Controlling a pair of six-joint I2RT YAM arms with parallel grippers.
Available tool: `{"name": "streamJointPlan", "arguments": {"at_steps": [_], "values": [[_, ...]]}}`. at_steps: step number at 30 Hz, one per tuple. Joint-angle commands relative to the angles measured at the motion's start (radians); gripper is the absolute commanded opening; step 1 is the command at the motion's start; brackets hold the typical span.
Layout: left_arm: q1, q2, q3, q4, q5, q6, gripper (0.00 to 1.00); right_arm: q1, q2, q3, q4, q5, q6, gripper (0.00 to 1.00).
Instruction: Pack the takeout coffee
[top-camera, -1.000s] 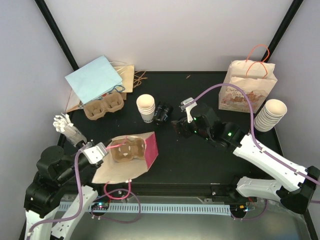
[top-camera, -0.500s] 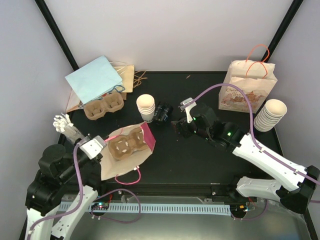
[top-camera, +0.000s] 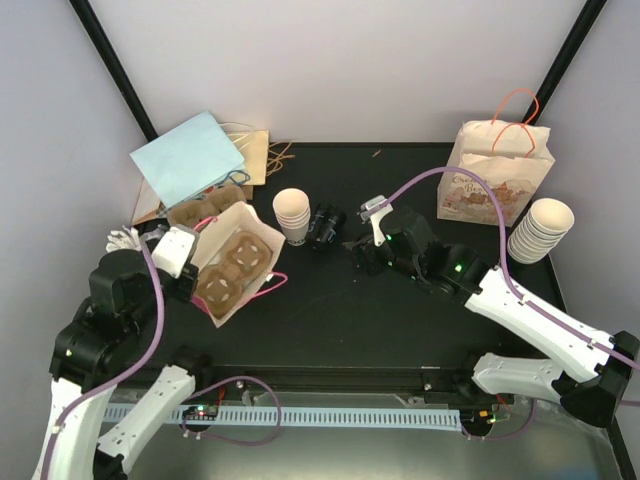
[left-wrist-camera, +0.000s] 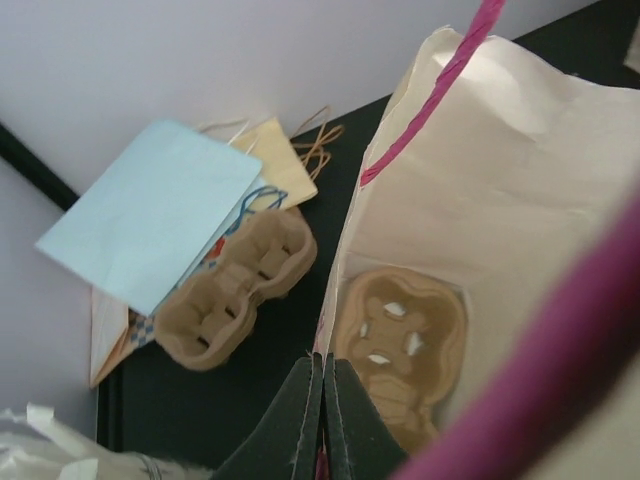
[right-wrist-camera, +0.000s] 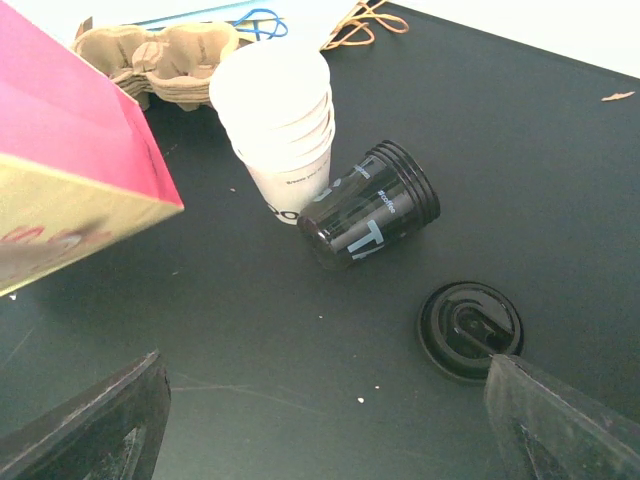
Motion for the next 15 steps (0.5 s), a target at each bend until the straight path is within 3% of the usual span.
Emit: {"name": "streamJointPlan", "arguments": {"at_steps": [1,15], "values": [[0.006,0.047,0.051,-0.055,-0.151,-0.137,0.02,-0.006,-0.018,0.020,-0.010,-0.003,0.002,0.89],[0.024,0.289,0.184,-0.088,-0.182,-0.427,0.02,-0.007,-0.057,0.009,-0.026,-0.018,0.012,0.89]]}}
